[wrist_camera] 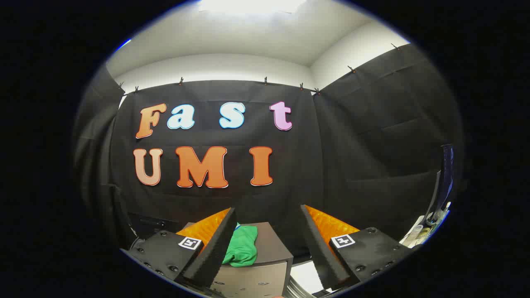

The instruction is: Put the clothes into the washing machine and then close the washing machine lid.

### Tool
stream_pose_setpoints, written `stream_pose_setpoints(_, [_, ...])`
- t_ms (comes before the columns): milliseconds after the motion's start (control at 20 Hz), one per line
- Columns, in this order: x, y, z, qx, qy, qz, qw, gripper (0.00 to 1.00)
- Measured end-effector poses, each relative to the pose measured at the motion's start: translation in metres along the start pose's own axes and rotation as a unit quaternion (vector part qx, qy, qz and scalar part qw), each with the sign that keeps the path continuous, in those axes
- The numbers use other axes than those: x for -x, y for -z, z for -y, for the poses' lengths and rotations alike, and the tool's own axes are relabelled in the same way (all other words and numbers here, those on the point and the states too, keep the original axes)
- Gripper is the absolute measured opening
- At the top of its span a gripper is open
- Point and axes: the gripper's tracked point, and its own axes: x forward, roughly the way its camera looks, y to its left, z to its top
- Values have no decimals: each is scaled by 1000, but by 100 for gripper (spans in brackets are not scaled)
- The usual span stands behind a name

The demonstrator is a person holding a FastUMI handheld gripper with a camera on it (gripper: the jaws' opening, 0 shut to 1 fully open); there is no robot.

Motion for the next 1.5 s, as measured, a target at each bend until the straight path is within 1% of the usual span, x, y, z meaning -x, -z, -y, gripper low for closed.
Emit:
stream_pose_setpoints(450, [3,5,-4,3,3,-3,1000,98])
stream_pose_setpoints(600, [0,7,-13,-2,-3,-8,1000,98])
stream_pose_setpoints(750, [-6,9,-23,7,-8,-14,1000,98])
stream_pose_setpoints(850, [-12,6,-31,18,-10,-13,1000,98])
stream_pose_setpoints(1150, [-18,6,-65,37,7,-18,999,98])
stream_pose_setpoints(1350, [-19,4,-86,24,18,-13,999,98])
stream_pose_setpoints(1500, [-23,4,-98,9,7,-13,1000,98])
